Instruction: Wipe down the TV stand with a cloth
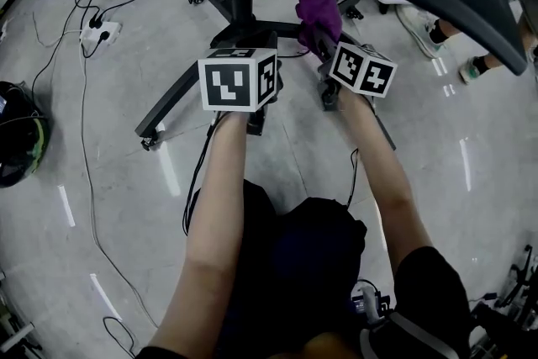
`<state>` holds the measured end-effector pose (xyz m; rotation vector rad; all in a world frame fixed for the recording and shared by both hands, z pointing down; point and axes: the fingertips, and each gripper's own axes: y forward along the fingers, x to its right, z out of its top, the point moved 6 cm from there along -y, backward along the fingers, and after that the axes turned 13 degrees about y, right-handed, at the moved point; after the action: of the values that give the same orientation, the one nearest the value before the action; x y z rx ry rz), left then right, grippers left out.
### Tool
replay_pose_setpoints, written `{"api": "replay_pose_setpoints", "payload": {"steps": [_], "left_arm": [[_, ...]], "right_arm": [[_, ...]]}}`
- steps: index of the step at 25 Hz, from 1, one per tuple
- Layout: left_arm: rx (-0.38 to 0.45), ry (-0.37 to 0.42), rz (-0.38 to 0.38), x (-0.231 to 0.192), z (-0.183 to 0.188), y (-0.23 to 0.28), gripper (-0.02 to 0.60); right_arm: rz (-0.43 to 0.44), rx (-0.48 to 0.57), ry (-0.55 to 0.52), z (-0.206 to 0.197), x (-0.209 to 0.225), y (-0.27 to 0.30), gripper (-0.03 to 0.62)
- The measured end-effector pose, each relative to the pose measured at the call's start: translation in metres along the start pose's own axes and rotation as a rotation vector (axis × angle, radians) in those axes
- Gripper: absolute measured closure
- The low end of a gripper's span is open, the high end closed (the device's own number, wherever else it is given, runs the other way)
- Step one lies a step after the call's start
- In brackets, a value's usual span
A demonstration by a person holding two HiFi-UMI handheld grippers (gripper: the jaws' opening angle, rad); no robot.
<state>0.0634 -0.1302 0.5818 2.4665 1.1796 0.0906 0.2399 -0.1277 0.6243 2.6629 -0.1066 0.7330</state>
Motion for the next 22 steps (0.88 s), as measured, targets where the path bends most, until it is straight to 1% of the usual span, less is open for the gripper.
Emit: {"api": "replay_pose_setpoints", "payload": {"steps": [6, 10, 14, 16, 19, 22], "left_arm": [[0.008, -0.006, -0.006, 0.004, 0.001, -0.001, 0.575], [0.014, 0.006, -0.003, 0.01, 0.004, 0.001, 0.574], [0.021, 0.023, -0.009, 0.016, 0.007, -0.001, 0.574], [0.02, 0.023, -0.009, 0.017, 0.007, -0.002, 0.574], [0.018, 0.028, -0.009, 0.019, 0.008, -0.002, 0.574], [0.019, 0.031, -0.012, 0.02, 0.008, -0.001, 0.574]], "right_arm": [[-0.018, 0.204, -0.152, 0.06, -0.024, -0.04, 0.505], [-0.015, 0.314, -0.146, 0.096, -0.027, -0.055, 0.505], [-0.018, 0.368, -0.129, 0.123, -0.031, -0.058, 0.505], [-0.017, 0.393, -0.138, 0.134, -0.036, -0.057, 0.505], [-0.011, 0.415, -0.157, 0.144, -0.044, -0.052, 0.505], [-0.011, 0.428, -0.136, 0.149, -0.045, -0.043, 0.505]]}}
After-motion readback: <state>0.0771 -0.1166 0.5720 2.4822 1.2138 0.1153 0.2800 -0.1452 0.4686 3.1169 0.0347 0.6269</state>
